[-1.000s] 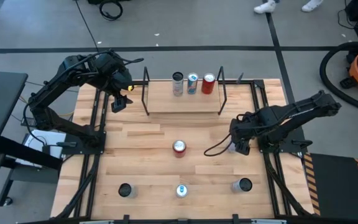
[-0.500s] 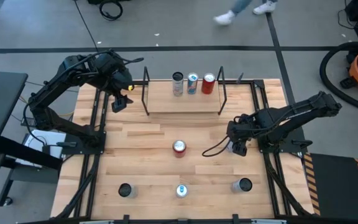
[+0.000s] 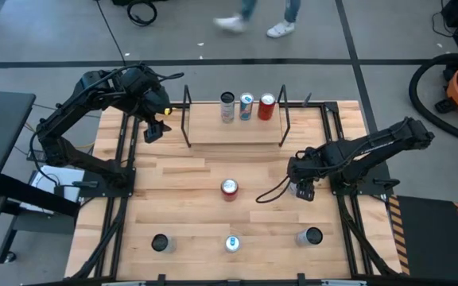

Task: Place canned beverage on shelf
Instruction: Put the top white and blue soda can on the shelf

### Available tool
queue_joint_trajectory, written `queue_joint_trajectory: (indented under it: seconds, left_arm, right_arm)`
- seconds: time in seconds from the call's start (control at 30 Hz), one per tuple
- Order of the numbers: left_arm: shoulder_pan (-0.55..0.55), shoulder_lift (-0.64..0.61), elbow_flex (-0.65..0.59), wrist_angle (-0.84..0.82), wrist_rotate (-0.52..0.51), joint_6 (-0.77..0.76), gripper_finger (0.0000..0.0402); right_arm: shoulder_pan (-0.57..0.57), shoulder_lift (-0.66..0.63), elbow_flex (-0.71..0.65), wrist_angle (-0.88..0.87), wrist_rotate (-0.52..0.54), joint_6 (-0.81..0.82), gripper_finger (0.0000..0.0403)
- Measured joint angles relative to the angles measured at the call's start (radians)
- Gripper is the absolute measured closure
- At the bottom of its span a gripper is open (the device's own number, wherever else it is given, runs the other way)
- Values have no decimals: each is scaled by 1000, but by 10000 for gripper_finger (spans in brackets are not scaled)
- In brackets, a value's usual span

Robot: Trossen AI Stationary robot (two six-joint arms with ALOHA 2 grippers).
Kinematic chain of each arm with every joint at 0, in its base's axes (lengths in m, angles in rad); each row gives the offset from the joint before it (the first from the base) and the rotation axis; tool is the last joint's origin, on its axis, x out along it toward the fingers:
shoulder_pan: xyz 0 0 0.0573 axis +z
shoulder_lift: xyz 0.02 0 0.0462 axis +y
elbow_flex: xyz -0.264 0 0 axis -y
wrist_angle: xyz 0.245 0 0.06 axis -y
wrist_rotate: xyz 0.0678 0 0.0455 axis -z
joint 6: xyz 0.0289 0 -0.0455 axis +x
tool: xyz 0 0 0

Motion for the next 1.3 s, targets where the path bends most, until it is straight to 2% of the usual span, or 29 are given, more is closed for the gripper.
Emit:
queue_joint_trajectory:
  seconds: [0.3, 0.63, 1.03, 1.2, 1.3]
  left_arm:
    - [0, 0, 0, 1, 0, 4, 111]
    - [0, 44, 0, 0, 0, 21, 111]
    - [1, 84, 0, -7, -2, 69, 111]
    - [19, 82, 0, -33, -62, 94, 111]
    - [50, 81, 0, -44, -65, 95, 111]
  right_arm:
    - [-32, 6, 100, 20, 19, -87, 141]
    - [-198, 89, 272, 43, 25, -339, 141]
    - [-405, 356, 603, 55, 25, -731, 141]
    - [-468, 496, 779, 69, -16, -855, 141]
    - [-489, 583, 884, 70, 9, -919, 141]
